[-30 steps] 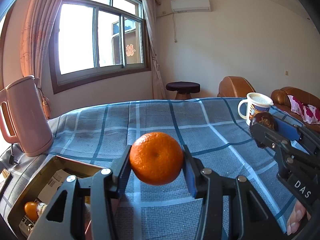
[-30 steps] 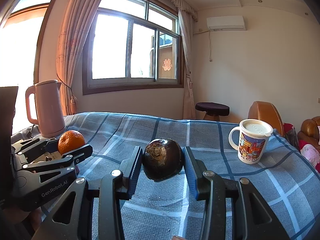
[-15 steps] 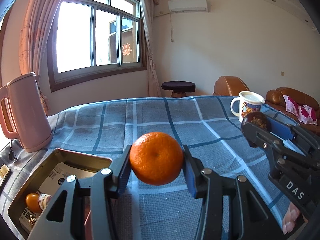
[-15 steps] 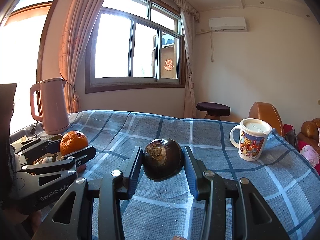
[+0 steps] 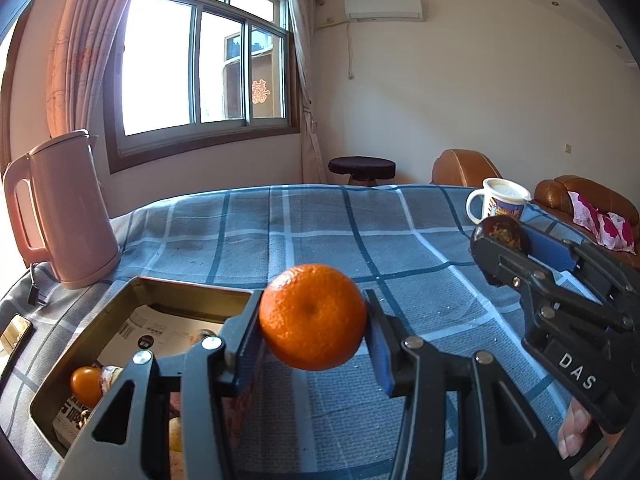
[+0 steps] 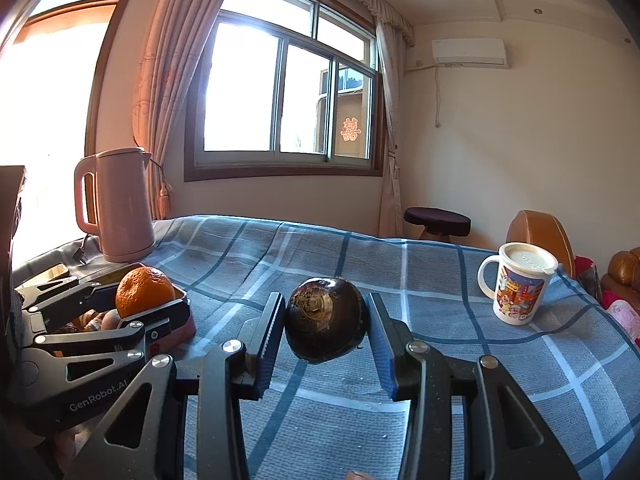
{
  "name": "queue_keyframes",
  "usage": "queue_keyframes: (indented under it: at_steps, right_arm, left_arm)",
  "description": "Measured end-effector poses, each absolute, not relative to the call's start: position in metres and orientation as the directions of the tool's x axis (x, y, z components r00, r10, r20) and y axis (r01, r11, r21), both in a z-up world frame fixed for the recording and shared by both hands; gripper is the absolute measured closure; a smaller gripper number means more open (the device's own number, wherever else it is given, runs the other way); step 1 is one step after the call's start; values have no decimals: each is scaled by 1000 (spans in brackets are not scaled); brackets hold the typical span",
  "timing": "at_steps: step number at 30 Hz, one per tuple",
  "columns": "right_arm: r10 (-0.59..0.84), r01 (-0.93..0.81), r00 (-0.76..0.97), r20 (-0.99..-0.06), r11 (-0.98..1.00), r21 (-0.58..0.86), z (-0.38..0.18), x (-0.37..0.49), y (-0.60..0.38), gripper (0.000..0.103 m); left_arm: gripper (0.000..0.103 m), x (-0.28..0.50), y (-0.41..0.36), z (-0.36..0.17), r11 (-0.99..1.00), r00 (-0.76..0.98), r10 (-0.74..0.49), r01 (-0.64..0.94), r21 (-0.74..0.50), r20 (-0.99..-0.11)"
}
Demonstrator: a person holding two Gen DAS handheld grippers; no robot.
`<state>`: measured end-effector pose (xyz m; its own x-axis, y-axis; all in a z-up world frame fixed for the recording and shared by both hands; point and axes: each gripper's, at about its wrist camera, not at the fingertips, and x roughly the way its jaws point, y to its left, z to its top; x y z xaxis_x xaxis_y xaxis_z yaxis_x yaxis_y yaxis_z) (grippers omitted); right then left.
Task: Organize fruits
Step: 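Carry the orange with left tool while right tool carries dark brown fruit to tin, then lower the orange into the tin with left tool while right tool lowers dark brown fruit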
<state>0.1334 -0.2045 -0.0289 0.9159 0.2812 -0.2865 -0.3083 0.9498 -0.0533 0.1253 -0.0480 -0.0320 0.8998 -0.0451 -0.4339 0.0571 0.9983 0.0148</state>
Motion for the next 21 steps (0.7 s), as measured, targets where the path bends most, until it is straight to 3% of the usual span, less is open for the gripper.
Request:
queue_keyframes:
  at_steps: [21]
  right_arm:
    - [364,-401,882,-301,913,-72,-26,124,-159,60]
  left_arm:
    - [54,104,-4,-28,1000,896,7,-15,-13,-444]
